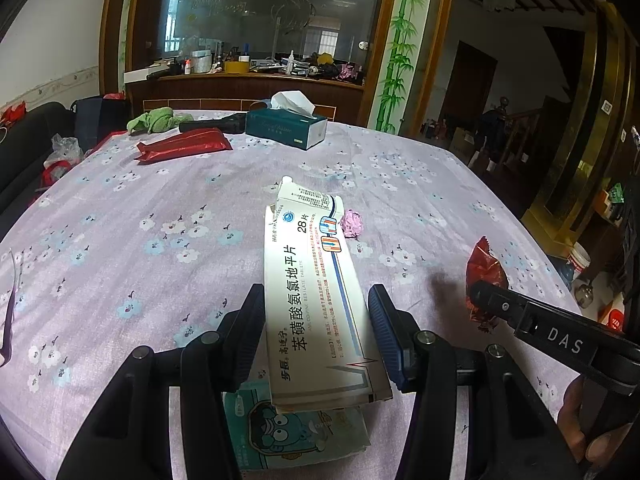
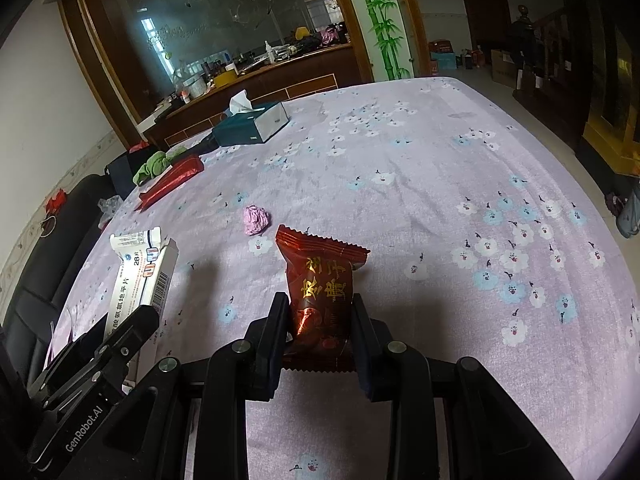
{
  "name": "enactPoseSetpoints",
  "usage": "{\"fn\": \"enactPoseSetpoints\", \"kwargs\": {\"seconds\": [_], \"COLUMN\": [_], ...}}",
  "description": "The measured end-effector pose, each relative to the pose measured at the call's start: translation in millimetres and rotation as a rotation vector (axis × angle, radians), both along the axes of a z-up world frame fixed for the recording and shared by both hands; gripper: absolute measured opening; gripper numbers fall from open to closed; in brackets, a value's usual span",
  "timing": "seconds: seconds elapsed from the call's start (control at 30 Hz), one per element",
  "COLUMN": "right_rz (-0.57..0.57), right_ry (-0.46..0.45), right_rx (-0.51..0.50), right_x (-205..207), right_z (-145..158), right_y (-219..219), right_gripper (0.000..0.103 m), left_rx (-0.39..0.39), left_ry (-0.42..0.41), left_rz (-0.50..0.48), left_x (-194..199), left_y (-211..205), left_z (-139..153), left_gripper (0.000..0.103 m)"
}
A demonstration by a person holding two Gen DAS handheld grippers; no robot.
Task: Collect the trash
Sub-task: 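Lift the white box with the left tool while the right tool holds the wrapper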
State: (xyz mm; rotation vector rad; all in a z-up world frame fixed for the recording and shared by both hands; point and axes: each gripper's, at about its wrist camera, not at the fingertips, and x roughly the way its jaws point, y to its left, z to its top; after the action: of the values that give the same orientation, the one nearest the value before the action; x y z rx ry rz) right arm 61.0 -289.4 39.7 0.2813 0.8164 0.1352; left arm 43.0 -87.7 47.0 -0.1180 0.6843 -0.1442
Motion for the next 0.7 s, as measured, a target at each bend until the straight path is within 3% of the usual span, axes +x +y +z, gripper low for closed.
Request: {"fn": "enactPoseSetpoints", "kwargs": {"seconds": [0.7], "right_rz": [-0.015], "right_ry": [0.001], "right_rx": [-0.003], "right_x": [0.2], "right_z": [1.9], "right_y": [-2.4], "right_gripper": [0.031], "left_rx": [-0.006], "left_ry": [-0.010], "left_rz": [0.002], "left_x": [-2.1], "left_y": [1.1], "left_z": [3.1], "left_gripper": [0.050]}}
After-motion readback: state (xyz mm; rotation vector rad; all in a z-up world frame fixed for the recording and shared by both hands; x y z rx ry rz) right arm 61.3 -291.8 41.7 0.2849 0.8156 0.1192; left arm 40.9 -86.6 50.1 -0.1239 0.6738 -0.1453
